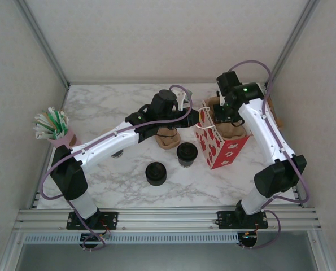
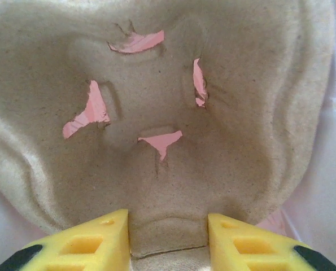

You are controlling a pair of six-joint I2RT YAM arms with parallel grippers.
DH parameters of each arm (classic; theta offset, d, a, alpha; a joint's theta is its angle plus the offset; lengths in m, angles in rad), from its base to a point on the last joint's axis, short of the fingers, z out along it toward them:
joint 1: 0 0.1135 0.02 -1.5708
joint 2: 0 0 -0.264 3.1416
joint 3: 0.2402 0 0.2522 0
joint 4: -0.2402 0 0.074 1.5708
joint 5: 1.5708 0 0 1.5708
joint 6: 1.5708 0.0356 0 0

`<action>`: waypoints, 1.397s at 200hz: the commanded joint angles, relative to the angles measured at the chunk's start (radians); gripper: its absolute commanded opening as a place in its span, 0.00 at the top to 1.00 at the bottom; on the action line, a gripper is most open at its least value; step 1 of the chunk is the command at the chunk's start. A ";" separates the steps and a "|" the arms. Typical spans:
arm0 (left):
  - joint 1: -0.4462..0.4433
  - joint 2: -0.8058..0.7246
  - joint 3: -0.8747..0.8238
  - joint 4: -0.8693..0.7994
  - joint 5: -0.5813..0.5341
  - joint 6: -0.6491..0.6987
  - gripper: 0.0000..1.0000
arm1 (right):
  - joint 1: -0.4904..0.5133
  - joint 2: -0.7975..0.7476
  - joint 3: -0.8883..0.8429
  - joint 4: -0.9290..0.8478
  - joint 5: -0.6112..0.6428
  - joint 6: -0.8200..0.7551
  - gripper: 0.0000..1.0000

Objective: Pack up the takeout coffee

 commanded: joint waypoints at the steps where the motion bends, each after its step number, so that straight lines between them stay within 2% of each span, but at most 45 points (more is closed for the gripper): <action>1: 0.011 -0.022 -0.005 -0.001 -0.016 0.014 0.98 | -0.006 -0.020 -0.047 0.027 0.004 0.004 0.65; 64: 0.014 -0.020 -0.014 0.007 -0.014 0.010 0.98 | -0.006 -0.084 -0.116 0.076 -0.010 -0.005 0.64; 136: 0.019 -0.040 -0.041 0.020 -0.031 0.004 0.98 | -0.006 -0.030 -0.221 0.117 -0.009 0.032 0.65; 279: 0.038 -0.093 -0.071 0.028 -0.043 -0.004 0.98 | -0.005 0.049 -0.380 0.258 -0.090 0.053 0.65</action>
